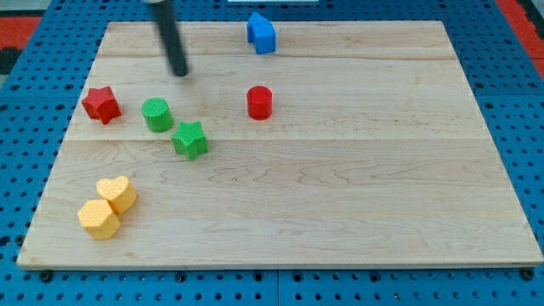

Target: Move the red circle along with the green circle left a bit

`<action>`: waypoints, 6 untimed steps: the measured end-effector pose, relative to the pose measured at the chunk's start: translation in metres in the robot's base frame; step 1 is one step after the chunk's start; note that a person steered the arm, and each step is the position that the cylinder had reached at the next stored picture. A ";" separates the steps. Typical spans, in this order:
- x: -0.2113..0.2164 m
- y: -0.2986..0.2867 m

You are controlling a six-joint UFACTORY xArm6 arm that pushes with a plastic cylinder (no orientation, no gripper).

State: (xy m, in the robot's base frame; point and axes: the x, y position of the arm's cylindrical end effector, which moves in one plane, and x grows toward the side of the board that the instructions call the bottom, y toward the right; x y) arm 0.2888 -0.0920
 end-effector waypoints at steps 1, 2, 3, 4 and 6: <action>0.040 0.106; 0.083 0.107; 0.083 0.032; 0.089 0.075; 0.103 -0.024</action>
